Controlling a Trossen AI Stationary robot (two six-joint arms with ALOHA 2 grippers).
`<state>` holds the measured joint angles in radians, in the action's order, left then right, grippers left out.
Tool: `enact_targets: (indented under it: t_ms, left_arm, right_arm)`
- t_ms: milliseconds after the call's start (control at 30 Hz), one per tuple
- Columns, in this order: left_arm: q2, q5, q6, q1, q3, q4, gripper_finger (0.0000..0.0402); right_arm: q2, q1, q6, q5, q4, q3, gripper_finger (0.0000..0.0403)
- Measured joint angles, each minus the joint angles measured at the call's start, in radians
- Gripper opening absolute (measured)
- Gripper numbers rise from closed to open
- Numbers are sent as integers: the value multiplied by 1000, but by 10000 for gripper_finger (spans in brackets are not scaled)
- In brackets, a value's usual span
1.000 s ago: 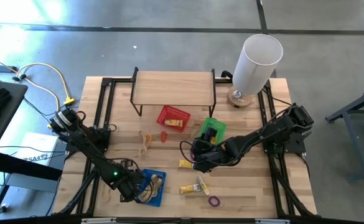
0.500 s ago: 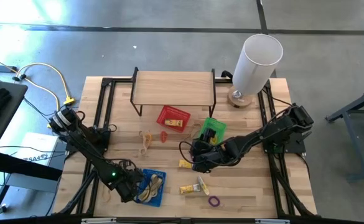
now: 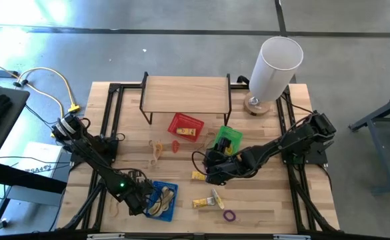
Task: Pick & Place Office Desk Supplies
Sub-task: Put the violet spring keychain into the green bin
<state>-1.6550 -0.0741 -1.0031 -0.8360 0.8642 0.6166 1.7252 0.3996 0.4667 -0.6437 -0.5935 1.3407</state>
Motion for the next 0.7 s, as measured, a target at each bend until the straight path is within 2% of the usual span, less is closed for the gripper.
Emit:
enact_targets:
  t_ms: [267, 467, 567, 700]
  left_arm:
    - [37, 18, -12, 0, 21, 35, 4]
    - [87, 38, -15, -1, 76, 176, 2]
    - [105, 34, -12, 4, 121, 302, 2]
    - [115, 16, -32, 10, 230, 554, 2]
  right_arm:
    - [0, 0, 0, 0, 0, 0, 245]
    - [0, 0, 66, 35, 0, 0, 245]
    - [0, 0, 72, 78, 0, -1, 245]
    - [0, 0, 38, 62, -1, -1, 245]
